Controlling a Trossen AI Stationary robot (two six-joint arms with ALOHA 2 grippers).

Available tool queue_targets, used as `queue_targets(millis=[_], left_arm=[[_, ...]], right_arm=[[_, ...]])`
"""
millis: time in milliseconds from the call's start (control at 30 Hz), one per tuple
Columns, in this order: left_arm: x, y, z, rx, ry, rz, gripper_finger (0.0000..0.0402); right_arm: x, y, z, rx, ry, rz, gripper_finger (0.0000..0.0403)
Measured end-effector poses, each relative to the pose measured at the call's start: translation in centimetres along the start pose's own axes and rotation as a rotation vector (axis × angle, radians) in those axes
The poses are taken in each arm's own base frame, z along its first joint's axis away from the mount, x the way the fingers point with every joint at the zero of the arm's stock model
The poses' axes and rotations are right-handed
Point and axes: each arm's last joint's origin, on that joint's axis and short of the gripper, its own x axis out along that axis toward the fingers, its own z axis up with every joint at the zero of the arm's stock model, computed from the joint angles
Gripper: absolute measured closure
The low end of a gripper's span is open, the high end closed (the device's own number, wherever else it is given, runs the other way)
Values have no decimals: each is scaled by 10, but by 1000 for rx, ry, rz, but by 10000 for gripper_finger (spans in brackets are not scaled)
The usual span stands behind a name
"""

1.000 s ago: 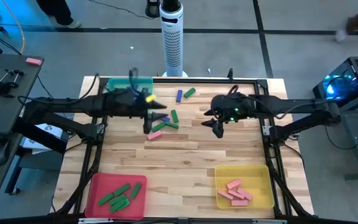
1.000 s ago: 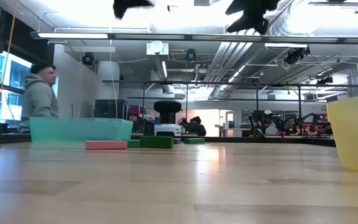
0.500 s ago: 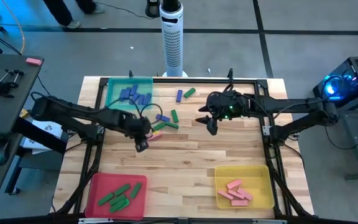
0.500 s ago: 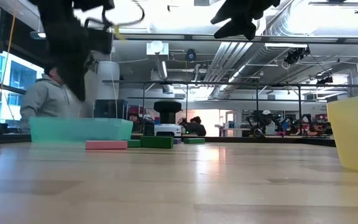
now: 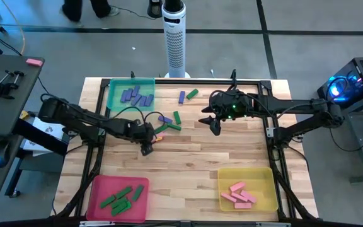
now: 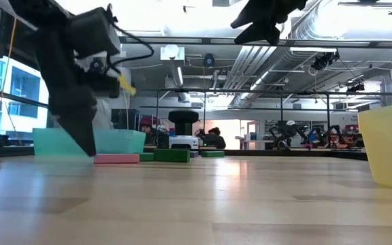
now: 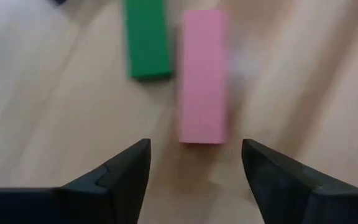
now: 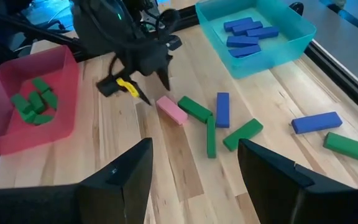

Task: Sort blocks
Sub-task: Put the pink block into the yellow bin

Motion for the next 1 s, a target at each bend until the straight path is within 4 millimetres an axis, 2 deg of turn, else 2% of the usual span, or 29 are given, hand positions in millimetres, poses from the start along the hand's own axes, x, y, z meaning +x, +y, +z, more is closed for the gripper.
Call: queue_targets(millis=[200,333,433,567,600,667,733,867,1000], left_arm=[[21,-6,3,59,-27,47,160],[33,-12,7,62,-47,11,179],[36,-13,7,20,-47,1,225],[32,-14,10,-20,-64,-52,328],[29,-14,11,-24,-67,-79,337],[22,-17,17,-27,-69,-140,337],[4,-23,28,-16,-103,-226,337],[-41,-30,61,48,-296,-374,337],[-90,-32,92,94,-526,-475,337]], right_arm=[[0,0,0,40,4,3,192],[0,0,0,65,5,3,192],[0,2,-2,87,16,7,192],[1,10,-6,69,55,62,192],[2,13,-7,65,67,87,192],[6,18,-10,60,100,140,192],[10,23,-12,54,120,183,192],[19,30,-11,44,94,213,192],[17,32,5,59,-69,262,192]])
